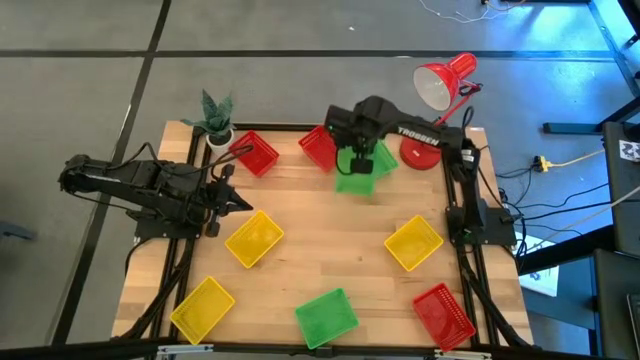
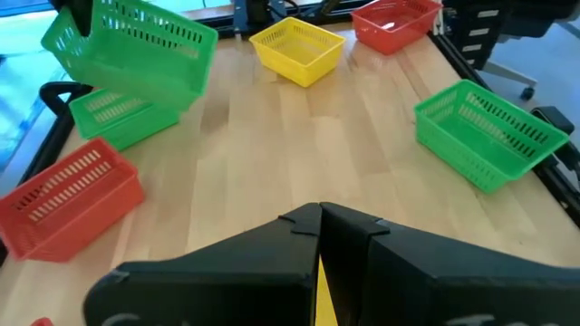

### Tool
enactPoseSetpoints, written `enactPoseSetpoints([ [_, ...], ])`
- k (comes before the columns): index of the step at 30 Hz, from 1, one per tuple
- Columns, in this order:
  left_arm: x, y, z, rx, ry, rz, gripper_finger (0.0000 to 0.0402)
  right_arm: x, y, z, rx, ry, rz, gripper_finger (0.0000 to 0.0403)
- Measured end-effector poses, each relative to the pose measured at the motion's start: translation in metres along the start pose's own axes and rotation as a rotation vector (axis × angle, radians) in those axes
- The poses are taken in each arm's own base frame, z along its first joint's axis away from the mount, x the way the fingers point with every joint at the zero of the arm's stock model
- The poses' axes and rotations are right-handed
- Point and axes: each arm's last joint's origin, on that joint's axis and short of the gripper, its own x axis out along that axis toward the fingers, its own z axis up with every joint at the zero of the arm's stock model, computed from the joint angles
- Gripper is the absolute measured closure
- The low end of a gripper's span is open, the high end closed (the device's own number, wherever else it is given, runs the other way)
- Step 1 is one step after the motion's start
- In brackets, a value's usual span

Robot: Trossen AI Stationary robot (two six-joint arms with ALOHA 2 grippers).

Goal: Stack baskets by color
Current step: Stack the middle green bin on the top green bin

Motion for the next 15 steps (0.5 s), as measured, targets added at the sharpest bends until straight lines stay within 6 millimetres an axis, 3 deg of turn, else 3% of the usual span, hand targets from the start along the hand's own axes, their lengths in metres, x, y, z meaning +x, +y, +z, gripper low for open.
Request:
enactPoseSetpoints([
  [15,0.0,0.005,0.0,-0.003,0.005,0.161,0.0401,0.03,-0.089,-0.035,-0.401,0.042,0.04,0.0403],
])
